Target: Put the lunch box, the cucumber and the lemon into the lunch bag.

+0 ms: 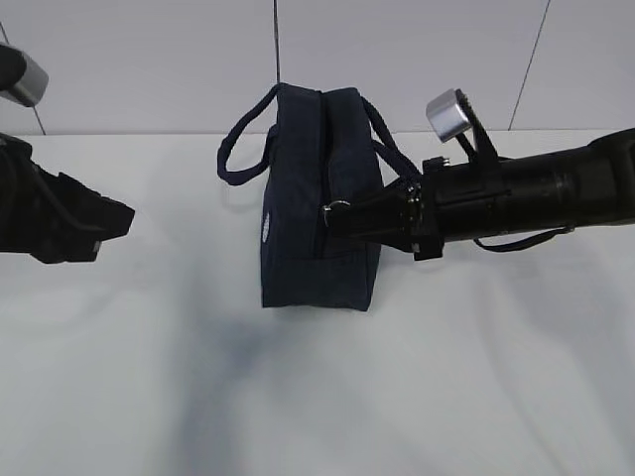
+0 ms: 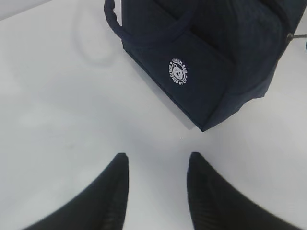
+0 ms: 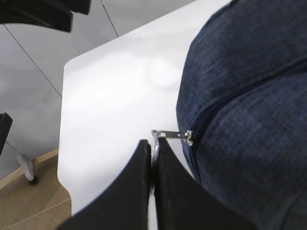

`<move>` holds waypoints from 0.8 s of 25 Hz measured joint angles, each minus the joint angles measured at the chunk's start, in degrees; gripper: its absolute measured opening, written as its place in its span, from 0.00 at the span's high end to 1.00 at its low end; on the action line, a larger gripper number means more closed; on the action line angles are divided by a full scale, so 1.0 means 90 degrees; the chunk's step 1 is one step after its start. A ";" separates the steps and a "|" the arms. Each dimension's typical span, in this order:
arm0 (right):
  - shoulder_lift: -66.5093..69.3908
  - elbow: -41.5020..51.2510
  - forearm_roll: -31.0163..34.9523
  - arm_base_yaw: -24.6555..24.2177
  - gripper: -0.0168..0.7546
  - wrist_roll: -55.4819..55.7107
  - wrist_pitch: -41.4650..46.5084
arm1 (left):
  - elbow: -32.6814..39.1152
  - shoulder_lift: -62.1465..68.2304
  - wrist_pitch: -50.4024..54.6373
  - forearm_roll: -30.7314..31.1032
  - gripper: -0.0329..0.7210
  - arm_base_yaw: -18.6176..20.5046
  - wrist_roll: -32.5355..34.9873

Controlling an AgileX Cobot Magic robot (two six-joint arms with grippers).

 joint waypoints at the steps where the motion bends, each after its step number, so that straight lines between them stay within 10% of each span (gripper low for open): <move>1: -0.0063 0.0000 0.0061 0.0000 0.97 0.0000 0.0000 | 0.0000 0.0000 0.0003 0.0000 0.57 0.0000 0.0000; 20: -0.0284 -0.0492 0.0767 0.0000 0.97 -0.0071 -0.0534 | 0.0000 0.0000 0.0660 -0.0168 0.57 0.0000 0.0000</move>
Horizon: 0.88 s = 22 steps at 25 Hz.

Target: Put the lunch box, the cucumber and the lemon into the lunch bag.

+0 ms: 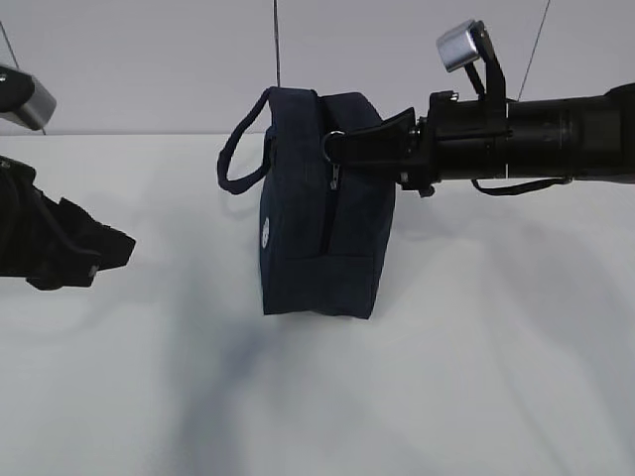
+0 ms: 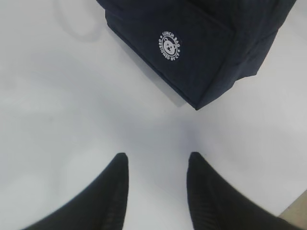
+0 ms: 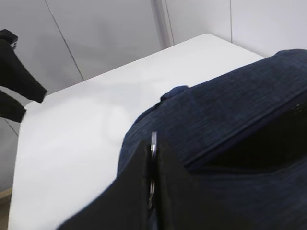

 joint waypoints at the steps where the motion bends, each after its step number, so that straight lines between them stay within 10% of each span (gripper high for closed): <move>1: 0.0000 -0.0039 0.0000 0.0000 0.97 0.0000 -0.0029 | 0.0000 0.0000 0.0003 -0.0016 0.57 0.0000 0.0000; 22: 0.0000 -0.0240 0.0000 0.0000 0.97 0.0226 0.0069 | 0.0000 0.0101 -0.0731 -0.0460 0.57 -0.1000 0.0000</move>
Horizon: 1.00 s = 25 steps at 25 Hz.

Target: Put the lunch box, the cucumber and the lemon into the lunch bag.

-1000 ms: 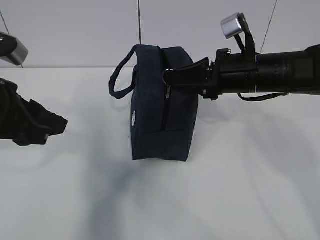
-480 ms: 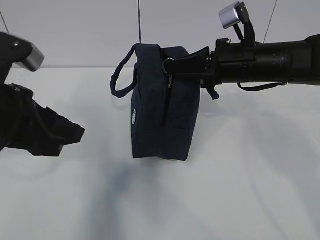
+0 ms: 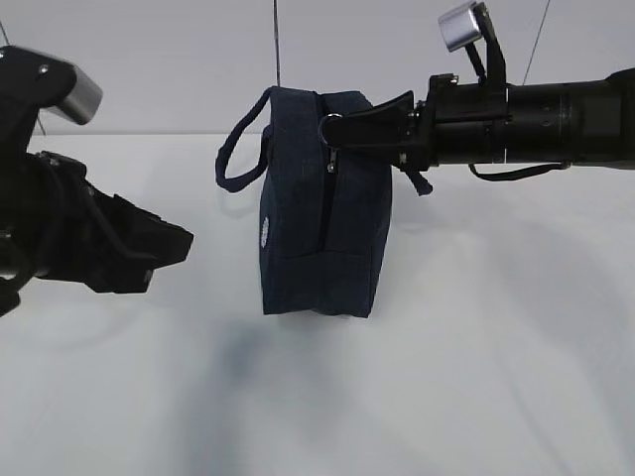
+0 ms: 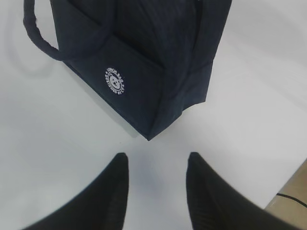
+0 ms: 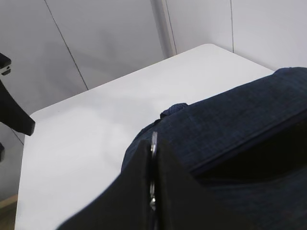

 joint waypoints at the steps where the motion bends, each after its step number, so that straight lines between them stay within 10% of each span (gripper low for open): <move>1: 0.0000 0.0000 0.0000 0.0000 0.97 0.0016 0.0012 | 0.0000 0.0072 -0.0073 -0.0012 0.57 0.0000 0.0000; 13: 0.0000 0.0000 -0.0011 0.0000 0.97 0.0108 0.0207 | 0.0000 0.1194 -0.1382 0.0081 0.37 -0.0203 0.0000; 25: 0.0000 0.0000 -0.0011 0.0000 0.97 0.0164 0.0207 | 0.0000 0.2192 -0.3717 0.0852 0.47 -0.0817 -0.0046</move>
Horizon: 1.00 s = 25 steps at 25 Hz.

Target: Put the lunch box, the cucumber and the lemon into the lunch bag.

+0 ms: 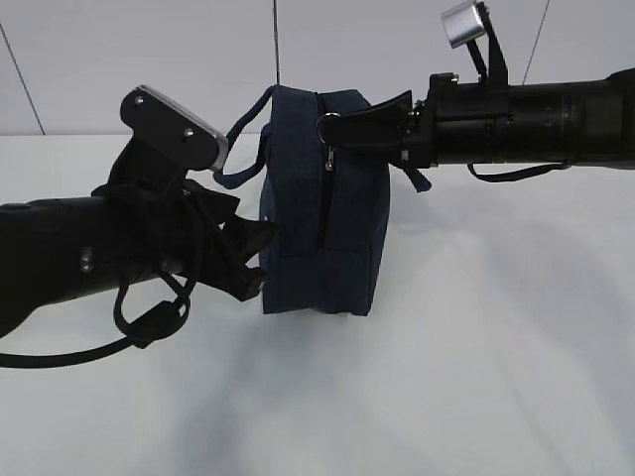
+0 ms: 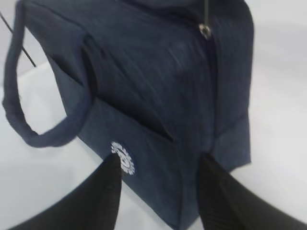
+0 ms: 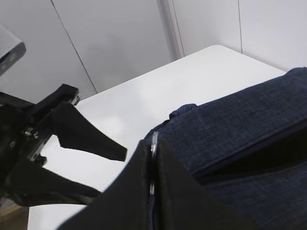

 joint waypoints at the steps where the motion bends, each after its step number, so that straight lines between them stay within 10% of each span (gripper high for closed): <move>1: 0.0000 0.0000 0.0000 0.0000 0.97 0.0010 0.0000 | 0.0000 0.0081 -0.0151 0.0000 0.47 0.0000 -0.0047; 25: 0.0000 0.0000 0.0000 0.0000 0.97 0.0029 -0.0035 | -0.0545 0.1103 -0.1025 0.1164 0.66 -0.0014 -0.1058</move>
